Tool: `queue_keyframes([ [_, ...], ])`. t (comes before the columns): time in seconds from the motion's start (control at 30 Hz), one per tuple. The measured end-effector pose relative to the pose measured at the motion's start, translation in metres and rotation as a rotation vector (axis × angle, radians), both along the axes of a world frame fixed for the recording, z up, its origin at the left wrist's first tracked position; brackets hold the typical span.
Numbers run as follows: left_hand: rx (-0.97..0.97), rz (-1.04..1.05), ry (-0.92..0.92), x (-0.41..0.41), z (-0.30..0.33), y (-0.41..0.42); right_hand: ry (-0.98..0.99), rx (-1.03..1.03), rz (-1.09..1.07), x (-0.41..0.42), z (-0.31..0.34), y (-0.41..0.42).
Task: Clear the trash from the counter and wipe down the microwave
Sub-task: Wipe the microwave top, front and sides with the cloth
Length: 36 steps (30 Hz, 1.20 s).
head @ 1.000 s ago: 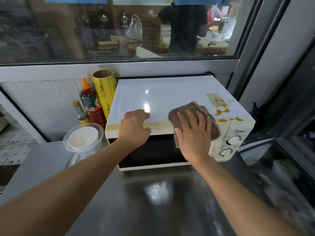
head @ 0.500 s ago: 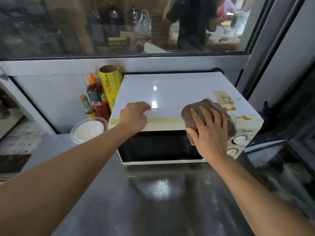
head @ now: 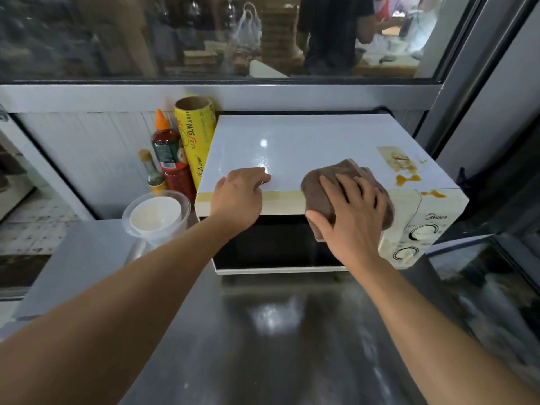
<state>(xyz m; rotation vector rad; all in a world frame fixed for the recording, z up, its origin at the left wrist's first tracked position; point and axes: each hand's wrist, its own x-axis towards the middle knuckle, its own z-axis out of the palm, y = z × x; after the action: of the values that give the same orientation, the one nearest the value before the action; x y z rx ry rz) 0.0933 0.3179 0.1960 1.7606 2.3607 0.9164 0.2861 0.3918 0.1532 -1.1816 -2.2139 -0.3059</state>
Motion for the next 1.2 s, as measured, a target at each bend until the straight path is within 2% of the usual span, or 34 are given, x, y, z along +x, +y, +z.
queue_keyframes([
  [0.17,0.017,0.040,0.026,0.004,-0.003,0.001,0.008,-0.015,0.021,-0.023,0.002,-0.012],
  [0.37,-0.017,0.030,0.038,0.004,-0.001,0.000,0.017,-0.014,-0.011,0.000,0.004,0.001],
  [0.6,-0.020,0.037,0.044,0.006,0.000,-0.001,-0.023,-0.045,0.009,-0.025,0.005,-0.015],
  [0.73,-0.038,0.007,0.044,0.004,0.001,-0.001,-0.114,-0.046,0.000,0.013,0.007,0.001],
  [0.9,-0.048,0.022,-0.001,0.006,0.005,0.009,-0.198,-0.195,-0.065,0.043,0.020,0.018],
  [1.1,-0.161,-0.067,0.018,0.006,0.015,0.041,-0.270,-0.237,0.150,-0.019,0.041,0.000],
  [1.2,-0.189,-0.102,0.031,0.004,0.018,0.055,-0.298,-0.326,0.169,-0.021,0.050,0.019],
])
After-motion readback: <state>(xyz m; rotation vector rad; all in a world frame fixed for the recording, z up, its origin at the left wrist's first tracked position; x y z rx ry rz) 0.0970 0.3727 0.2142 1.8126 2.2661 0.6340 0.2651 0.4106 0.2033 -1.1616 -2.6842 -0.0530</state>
